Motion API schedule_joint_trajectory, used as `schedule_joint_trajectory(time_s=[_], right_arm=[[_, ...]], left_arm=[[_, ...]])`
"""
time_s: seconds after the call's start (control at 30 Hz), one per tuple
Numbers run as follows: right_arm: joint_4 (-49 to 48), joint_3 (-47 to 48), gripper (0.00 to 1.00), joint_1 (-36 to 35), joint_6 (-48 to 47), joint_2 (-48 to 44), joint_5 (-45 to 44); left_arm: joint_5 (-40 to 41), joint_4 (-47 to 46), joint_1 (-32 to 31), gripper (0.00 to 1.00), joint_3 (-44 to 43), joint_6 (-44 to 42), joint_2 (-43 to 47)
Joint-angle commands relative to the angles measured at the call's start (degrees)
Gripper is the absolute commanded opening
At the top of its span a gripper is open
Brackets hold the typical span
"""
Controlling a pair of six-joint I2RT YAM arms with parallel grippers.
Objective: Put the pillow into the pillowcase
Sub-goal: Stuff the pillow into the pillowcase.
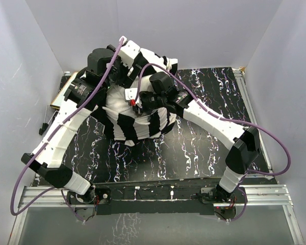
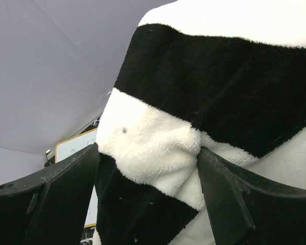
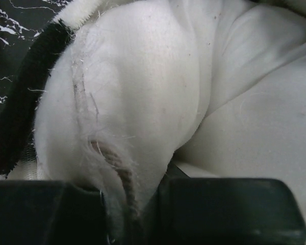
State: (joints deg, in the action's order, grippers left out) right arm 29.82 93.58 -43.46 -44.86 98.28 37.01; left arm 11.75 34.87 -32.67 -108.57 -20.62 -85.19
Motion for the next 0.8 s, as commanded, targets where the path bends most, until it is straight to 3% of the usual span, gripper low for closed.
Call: schedule_joint_trajectory(time_s=[0.0, 0.1, 0.23, 0.27, 0.33, 0.37, 0.63, 0.77], right_arm=[[19.7, -5.0, 0.08, 2.3, 4.2, 6.1, -5.6], [19.8, -4.5, 0.08, 3.4, 4.1, 6.0, -4.5], [19.8, -4.2, 0.08, 3.6, 4.0, 5.7, -4.1], [19.8, -4.1, 0.08, 3.6, 4.0, 5.7, -4.4], [19.7, -3.8, 0.08, 4.1, 4.1, 5.6, -4.3], [19.7, -3.6, 0.08, 4.5, 4.2, 5.5, -4.2], [18.1, -0.8, 0.08, 7.9, 4.4, 7.1, -5.4], [20.6, 2.0, 0.08, 8.0, 4.2, 11.0, -6.4]], left_arm=[[-1.9, 4.5, 0.1, 0.77, 0.2, -3.3, 2.1], [0.3, 4.6, 0.6, 0.79, 3.4, -4.8, 3.0], [0.4, 2.9, 2.7, 0.62, 6.7, -5.7, 2.4], [-0.8, 3.0, 3.2, 0.51, 6.5, -5.5, 2.0], [-2.0, 3.2, 3.8, 0.08, 4.6, -5.0, 1.1], [-2.4, 3.4, 3.8, 0.0, 2.7, -4.5, 0.8], [-22.6, -4.2, 3.8, 0.0, -19.2, 14.8, 4.3], [-30.1, -10.1, 3.8, 0.0, -21.1, 22.2, 5.8]])
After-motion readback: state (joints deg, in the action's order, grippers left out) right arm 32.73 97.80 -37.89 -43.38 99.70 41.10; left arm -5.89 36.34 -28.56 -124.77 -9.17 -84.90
